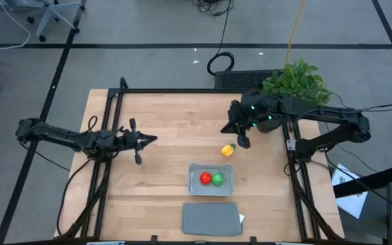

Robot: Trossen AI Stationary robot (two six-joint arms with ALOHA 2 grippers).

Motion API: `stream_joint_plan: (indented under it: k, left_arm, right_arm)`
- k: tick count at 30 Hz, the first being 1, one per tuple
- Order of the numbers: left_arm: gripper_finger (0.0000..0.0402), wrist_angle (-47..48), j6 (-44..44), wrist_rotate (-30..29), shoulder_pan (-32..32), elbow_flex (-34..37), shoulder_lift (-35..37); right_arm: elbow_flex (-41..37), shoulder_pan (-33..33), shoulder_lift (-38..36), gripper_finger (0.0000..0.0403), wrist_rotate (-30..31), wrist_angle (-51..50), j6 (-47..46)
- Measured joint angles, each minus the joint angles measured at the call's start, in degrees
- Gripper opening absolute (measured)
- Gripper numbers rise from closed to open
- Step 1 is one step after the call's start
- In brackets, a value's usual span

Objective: Pick and placing Produce into tupperware
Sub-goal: Put the yellow pineapple into the gray bin

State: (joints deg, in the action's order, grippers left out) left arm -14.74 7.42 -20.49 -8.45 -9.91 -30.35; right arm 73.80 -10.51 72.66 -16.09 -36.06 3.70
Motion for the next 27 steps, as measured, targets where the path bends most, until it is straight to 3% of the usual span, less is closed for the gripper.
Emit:
stream_joint_plan:
  k: [8,15,27]
  left_arm:
    - [0.0021,0.6,0.3,0.0,0.0,0.0,0.0]
    - [0.0021,2.6,0.3,0.0,0.1,0.0,0.0]
    - [0.0021,4.2,0.3,0.0,0.1,0.0,0.0]
  right_arm:
    - [0.2,-7.2,6.2,0.0000,-12.7,0.4,0.0]
    - [0.2,-11.1,11.2,0.0000,-12.7,-4.8,3.6]
    - [0.2,-10.4,13.5,0.0000,-10.1,-9.4,12.0]
